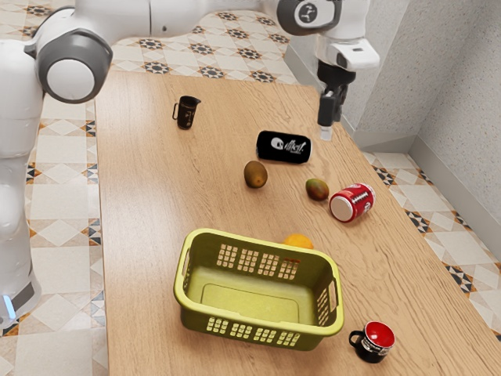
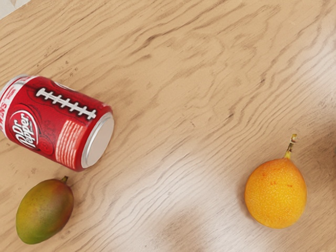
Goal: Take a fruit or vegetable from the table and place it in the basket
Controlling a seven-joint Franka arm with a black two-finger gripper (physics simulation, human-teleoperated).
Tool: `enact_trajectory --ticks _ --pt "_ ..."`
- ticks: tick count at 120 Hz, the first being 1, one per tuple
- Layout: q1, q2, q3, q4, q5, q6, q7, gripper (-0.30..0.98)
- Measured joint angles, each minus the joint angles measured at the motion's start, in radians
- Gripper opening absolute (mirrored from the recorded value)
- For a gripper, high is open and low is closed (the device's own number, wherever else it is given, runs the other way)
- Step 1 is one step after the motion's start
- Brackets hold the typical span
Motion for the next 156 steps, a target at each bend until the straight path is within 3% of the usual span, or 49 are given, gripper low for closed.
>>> enact_trajectory --ticks 18,32,63,98,128,156 --pt "-0.004 0.035 -0.048 -0.042 -0.010 0.027 0.123 0.68" --pt "-0.003 0.018 -0.055 -0.176 -0.018 0.089 0.201 0.68" --pt "-0.007 -0.043 -0.058 -0.392 -0.124 0.308 0.385 0.69" --pt "-0.014 -0.041 -0.058 -0.462 -0.155 0.389 0.529 0.69" --pt "-0.016 -0.040 -0.066 -0.486 -0.227 0.380 0.611 0.69" --pt "-0.017 0.009 -0.082 -0.499 -0.244 0.380 0.662 0.69"
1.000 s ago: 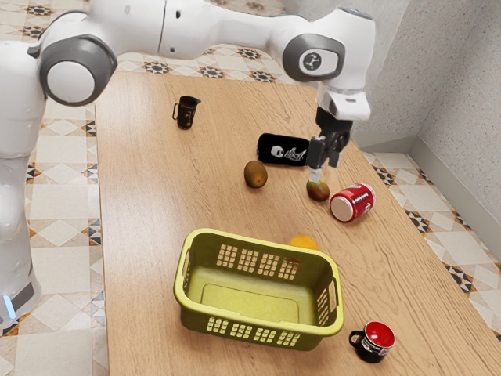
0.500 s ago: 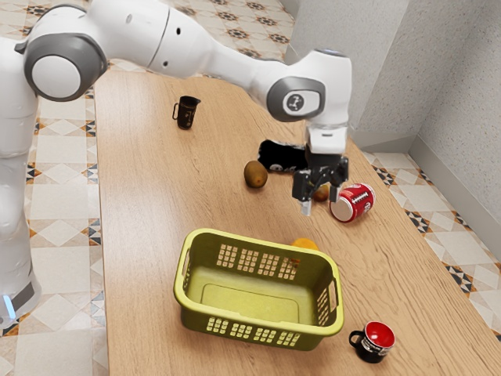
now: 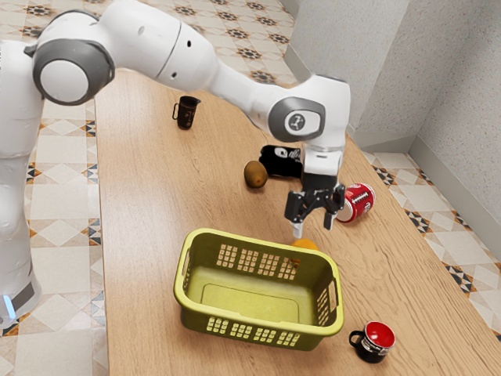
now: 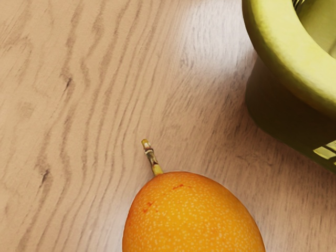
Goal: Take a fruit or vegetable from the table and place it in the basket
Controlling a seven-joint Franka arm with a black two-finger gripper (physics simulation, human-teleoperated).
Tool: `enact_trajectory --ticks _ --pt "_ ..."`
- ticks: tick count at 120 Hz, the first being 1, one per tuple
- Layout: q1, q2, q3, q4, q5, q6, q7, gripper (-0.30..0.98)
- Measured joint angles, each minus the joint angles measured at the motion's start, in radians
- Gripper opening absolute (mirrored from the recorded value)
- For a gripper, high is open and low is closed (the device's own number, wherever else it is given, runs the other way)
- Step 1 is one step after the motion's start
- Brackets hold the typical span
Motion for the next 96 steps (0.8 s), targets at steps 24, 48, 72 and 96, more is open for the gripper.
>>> enact_trajectory --ticks 24,48,72,96 --pt "-0.001 0.026 -0.011 -0.004 0.000 0.017 0.030 0.69" --pt "-0.001 0.049 -0.019 -0.003 0.001 0.042 0.051 0.69" --pt "-0.001 0.067 -0.019 -0.003 0.002 0.062 0.066 0.69" --pt "-0.001 0.070 -0.019 -0.003 0.003 0.069 0.076 0.69"
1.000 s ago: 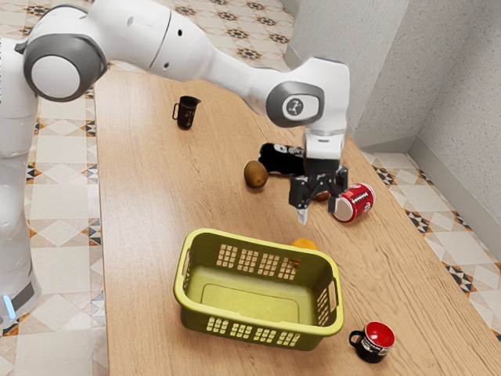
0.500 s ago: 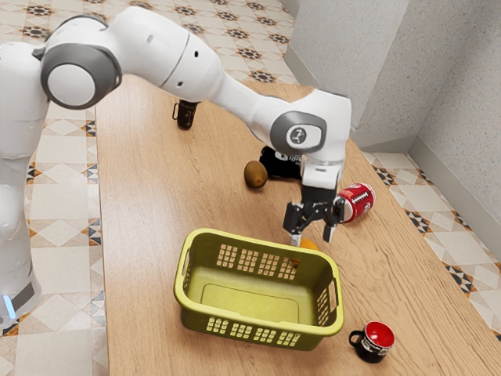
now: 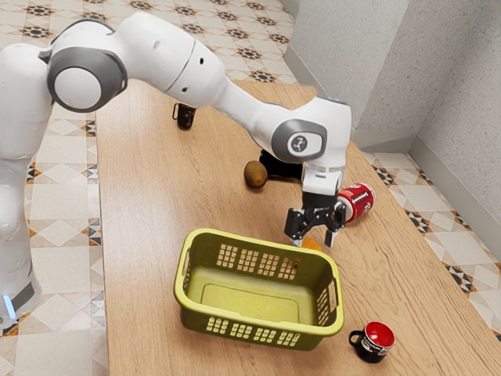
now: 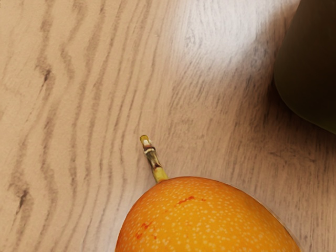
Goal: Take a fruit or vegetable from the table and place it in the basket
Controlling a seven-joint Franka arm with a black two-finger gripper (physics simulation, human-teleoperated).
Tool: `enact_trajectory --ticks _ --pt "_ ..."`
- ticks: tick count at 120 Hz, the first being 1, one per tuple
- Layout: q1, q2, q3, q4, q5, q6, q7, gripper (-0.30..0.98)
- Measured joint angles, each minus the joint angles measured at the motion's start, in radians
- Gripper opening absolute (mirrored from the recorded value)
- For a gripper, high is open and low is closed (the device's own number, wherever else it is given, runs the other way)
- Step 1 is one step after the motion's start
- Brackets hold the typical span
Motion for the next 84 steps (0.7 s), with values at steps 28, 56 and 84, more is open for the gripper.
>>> enact_trajectory --ticks 28,56,84 --pt "0.000 0.000 -0.006 -0.001 -0.005 -0.007 0.009 0.69" --pt "0.000 0.015 -0.009 -0.003 -0.008 -0.017 0.016 0.69" --pt "0.000 0.020 -0.009 -0.003 -0.009 -0.015 0.020 0.69"
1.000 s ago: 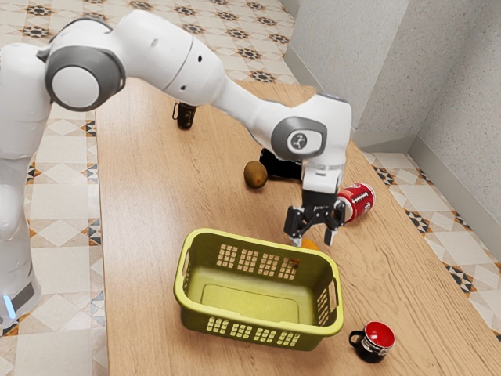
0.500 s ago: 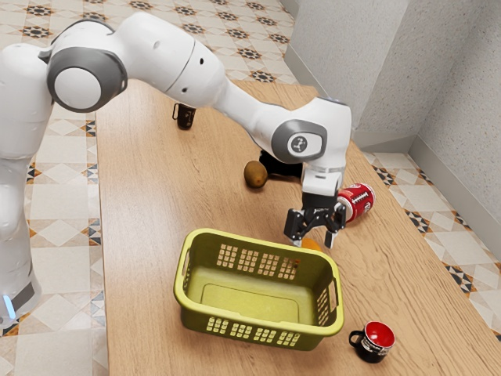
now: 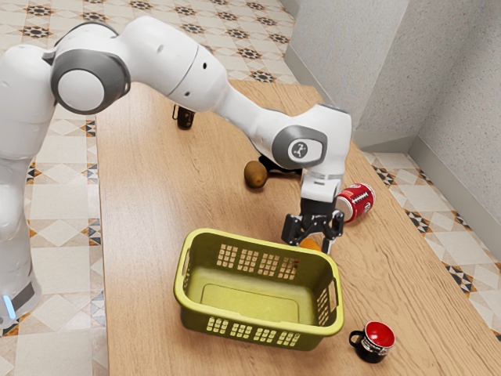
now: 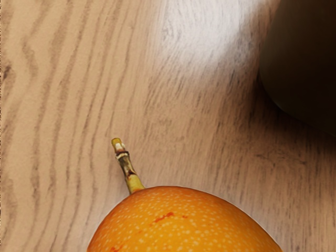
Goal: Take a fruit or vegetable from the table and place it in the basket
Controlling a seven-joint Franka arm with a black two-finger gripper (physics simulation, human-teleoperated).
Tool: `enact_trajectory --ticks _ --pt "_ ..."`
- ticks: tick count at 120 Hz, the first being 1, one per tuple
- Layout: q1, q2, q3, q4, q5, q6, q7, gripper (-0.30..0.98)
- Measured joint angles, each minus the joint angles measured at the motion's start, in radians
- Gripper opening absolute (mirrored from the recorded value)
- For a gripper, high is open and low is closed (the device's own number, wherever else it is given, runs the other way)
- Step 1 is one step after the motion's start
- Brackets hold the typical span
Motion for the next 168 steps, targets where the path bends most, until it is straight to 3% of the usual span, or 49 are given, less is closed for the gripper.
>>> enact_trajectory --ticks 66,84,95,134,168 --pt "0.000 0.015 -0.015 0.002 -0.023 0.029 0.002 0.69" --pt "0.000 0.014 -0.016 0.000 -0.022 0.038 -0.008 0.40" --pt "0.000 0.014 -0.017 0.000 -0.017 0.044 -0.015 0.29" --pt "0.000 0.001 -0.026 0.007 0.006 0.060 -0.036 0.19" --pt "0.002 -0.044 -0.022 0.018 0.085 0.032 -0.070 0.15"
